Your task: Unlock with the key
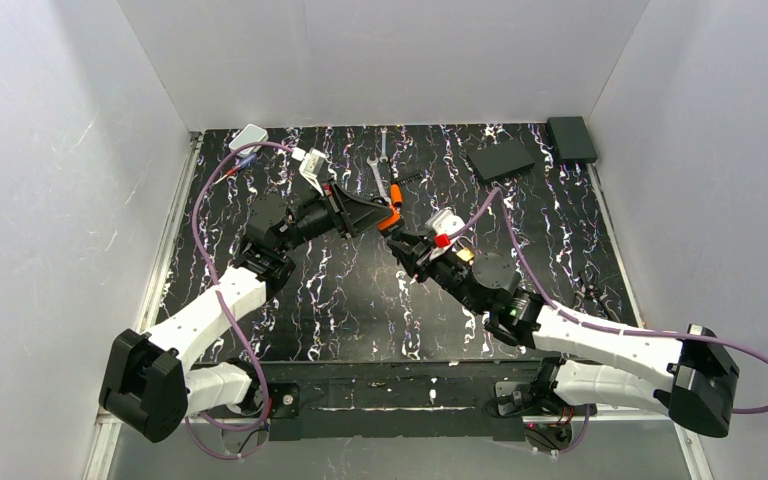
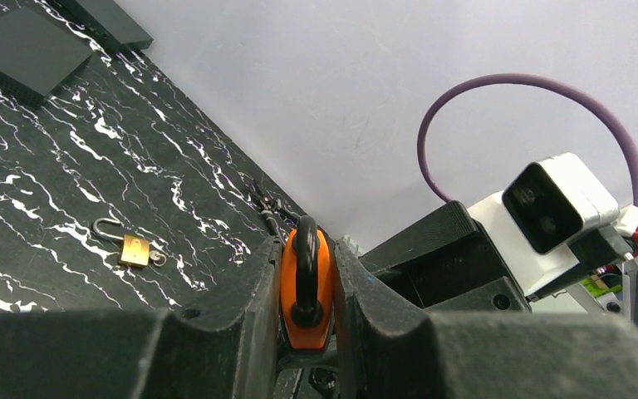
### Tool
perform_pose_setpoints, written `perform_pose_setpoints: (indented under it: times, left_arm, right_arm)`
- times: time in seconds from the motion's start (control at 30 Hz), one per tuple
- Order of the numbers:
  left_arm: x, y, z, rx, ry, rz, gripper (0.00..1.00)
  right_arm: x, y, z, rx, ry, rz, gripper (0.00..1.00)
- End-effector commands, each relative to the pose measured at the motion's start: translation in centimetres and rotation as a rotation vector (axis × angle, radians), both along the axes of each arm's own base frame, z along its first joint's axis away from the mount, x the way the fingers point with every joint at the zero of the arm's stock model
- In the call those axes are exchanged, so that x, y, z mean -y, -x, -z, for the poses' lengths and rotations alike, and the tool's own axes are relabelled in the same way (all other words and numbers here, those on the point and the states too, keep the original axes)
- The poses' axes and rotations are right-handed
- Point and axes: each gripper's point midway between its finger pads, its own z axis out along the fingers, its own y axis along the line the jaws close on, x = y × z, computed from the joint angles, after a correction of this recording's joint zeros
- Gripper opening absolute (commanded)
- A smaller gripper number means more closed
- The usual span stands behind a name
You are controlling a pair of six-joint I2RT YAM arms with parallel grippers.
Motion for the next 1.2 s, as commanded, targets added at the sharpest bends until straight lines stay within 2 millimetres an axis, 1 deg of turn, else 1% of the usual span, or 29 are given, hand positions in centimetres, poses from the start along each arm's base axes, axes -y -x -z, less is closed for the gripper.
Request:
perform_pose_setpoints:
  times: [0.0, 0.1, 0.17, 0.4, 0.53, 0.8, 0.97, 1.17]
  left_arm:
    - [1.0, 2.3, -2.5, 0.106, 0.03, 0.102, 0.0]
    - [2.0, 4.1, -2.9, 0.14, 0.026, 0.165, 0.0]
    - [2.4, 4.7, -2.8, 0.14, 0.027, 0.184, 0.0]
    - [2.7, 5.8, -2.3, 0.121, 0.03, 0.196, 0.0]
    - [2.8, 6.6, -1.9, 0.119, 0.03, 0.205, 0.0]
    - [2.5, 8.6, -3.0, 0.182, 0.035, 0.269, 0.0]
    - [2.6, 9.0, -3.1, 0.184, 0.033, 0.293, 0.0]
    - [2.6, 8.9, -3.4, 0.192, 0.036, 0.292, 0.0]
  right_arm:
    - [0.4, 0.6, -5.7, -0.015, -0.204, -0.012, 0.01]
    - [0.7, 0.9, -6.3, -0.031, -0.221, -0.02, 0.01]
    - [1.1, 1.2, -6.7, -0.04, -0.236, -0.024, 0.01]
    - [2.7, 2.3, -7.5, -0.054, -0.309, -0.038, 0.01]
    - [3.1, 3.0, -7.8, -0.059, -0.332, -0.062, 0.01]
    - [3.2, 5.3, -9.1, -0.073, -0.395, -0.177, 0.01]
    - [3.2, 6.0, -9.5, -0.085, -0.409, -0.213, 0.01]
    - [3.4, 6.1, -9.7, -0.091, -0.412, -0.212, 0.01]
